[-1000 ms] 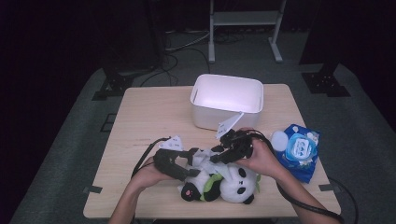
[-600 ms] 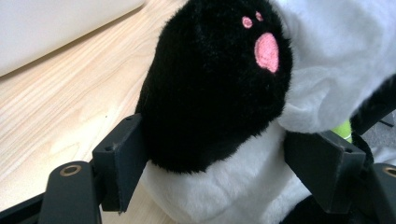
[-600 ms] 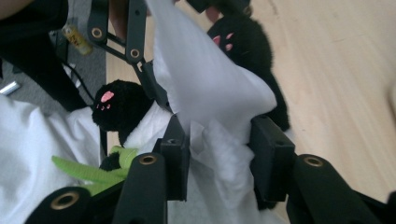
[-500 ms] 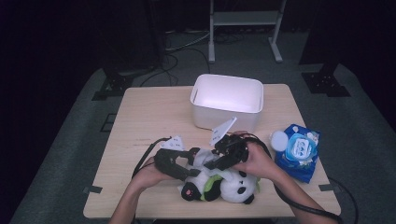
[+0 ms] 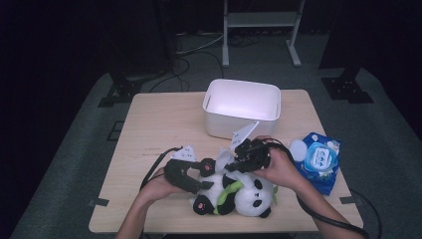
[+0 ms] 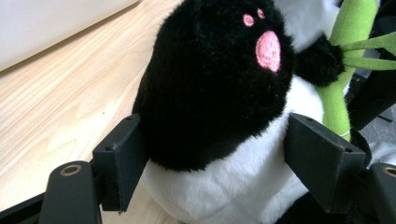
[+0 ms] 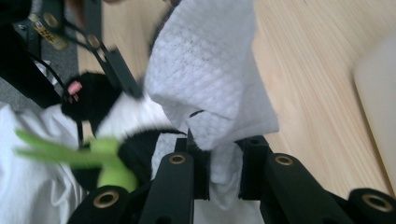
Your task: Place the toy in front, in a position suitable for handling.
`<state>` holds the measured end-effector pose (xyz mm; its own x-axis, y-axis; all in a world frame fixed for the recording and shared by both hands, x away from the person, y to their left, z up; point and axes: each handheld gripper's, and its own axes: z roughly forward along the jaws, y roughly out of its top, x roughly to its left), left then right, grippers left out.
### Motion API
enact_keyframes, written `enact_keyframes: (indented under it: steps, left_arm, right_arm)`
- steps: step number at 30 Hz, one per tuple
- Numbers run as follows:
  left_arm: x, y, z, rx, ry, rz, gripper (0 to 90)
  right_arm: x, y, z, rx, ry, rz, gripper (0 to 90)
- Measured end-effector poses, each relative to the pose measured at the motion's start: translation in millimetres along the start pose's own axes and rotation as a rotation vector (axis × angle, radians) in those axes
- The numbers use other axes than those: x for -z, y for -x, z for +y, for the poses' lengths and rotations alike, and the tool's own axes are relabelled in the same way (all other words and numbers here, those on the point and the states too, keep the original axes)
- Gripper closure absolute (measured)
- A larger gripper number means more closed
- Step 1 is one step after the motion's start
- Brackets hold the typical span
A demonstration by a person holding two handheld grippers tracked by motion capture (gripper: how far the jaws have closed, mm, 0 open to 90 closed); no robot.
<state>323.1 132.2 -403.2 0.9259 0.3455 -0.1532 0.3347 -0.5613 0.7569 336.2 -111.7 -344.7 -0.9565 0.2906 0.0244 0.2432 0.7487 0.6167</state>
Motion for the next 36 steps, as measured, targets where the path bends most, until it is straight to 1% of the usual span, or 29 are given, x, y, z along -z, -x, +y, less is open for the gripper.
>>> enact_keyframes:
  steps: [5,6,8,10,13,14,15,16,17,19,22,26,27,28,29,30,32,33,35,36]
  left_arm:
    - [0.2,0.1,0.1,0.0,0.002,-0.005,23.1]
    - [0.0,0.3,0.2,0.004,0.006,-0.011,23.0]
    - [-0.2,0.5,0.7,-0.002,0.006,-0.019,22.9]
    - [0.0,0.7,1.7,-0.004,-0.002,-0.022,21.7]
    - [-0.7,0.9,2.7,0.009,-0.017,-0.019,14.0]
    - [-1.5,0.9,2.7,0.018,-0.02,-0.024,12.0]
    - [-1.8,0.5,2.7,0.018,-0.026,-0.031,10.7]
    - [-1.8,0.5,2.7,0.018,-0.026,-0.031,9.6]
    - [-2.7,0.4,2.6,0.019,-0.028,-0.044,9.4]
    - [-3.6,0.2,2.5,0.021,-0.031,-0.056,7.9]
    - [-5.3,-0.1,2.4,0.028,-0.036,-0.072,5.5]
    - [-9.7,0.2,3.5,0.021,-0.05,-0.094,1.7]
    - [-9.7,0.2,3.5,0.021,-0.05,-0.094,0.8]
    - [-12.7,-0.5,3.9,0.017,-0.054,-0.105,0.0]
    - [-14.6,-1.6,3.9,0.017,-0.059,-0.114,0.0]
    - [-14.6,-1.6,3.9,0.017,-0.059,-0.114,0.0]
    - [-19.8,-7.1,4.7,0.026,-0.068,-0.126,0.0]
    - [-20.8,-8.1,5.1,0.02,-0.072,-0.122,0.7]
    - [-20.8,-10.5,6.5,0.02,-0.067,-0.115,11.1]
    - [-20.1,-10.6,7.4,0.01,-0.06,-0.103,16.6]
  right_arm:
    - [11.7,10.0,-23.7,-0.068,-0.023,-0.032,78.1]
    - [12.9,12.5,-29.0,-0.084,-0.022,-0.028,78.1]
    - [13.7,15.6,-37.4,-0.109,-0.006,0.0,78.2]
    - [12.5,14.4,-40.5,-0.115,0.007,0.008,78.3]
    - [8.5,9.9,-38.8,-0.099,0.012,0.014,78.3]
    - [7.1,8.5,-37.5,-0.096,0.011,0.017,78.2]
    - [5.8,7.5,-36.4,-0.088,0.012,0.022,78.3]
    - [4.2,5.9,-34.9,-0.087,0.013,0.028,78.2]
    - [2.5,4.4,-33.7,-0.082,0.011,0.03,78.2]
    - [-0.2,2.4,-31.8,-0.071,0.009,0.035,78.2]
    - [-2.0,0.4,-30.5,-0.072,0.012,0.043,78.3]
    - [-2.5,-0.4,-31.6,-0.069,0.024,0.056,78.5]
    - [-2.8,-0.9,-31.7,-0.072,0.027,0.062,78.6]
    - [-3.3,-1.2,-31.8,-0.069,0.028,0.065,78.7]
    - [-3.9,-1.4,-31.8,-0.069,0.028,0.067,78.7]
    - [-3.9,-1.4,-31.8,-0.069,0.028,0.067,78.7]
    - [-6.4,0.8,-30.8,-0.073,0.018,0.065,78.8]
    - [-6.8,1.9,-30.6,-0.074,0.017,0.064,78.8]
    - [-8.1,5.3,-30.1,-0.084,0.007,0.064,79.0]
    - [-8.7,7.5,-30.1,-0.088,0.006,0.063,79.0]
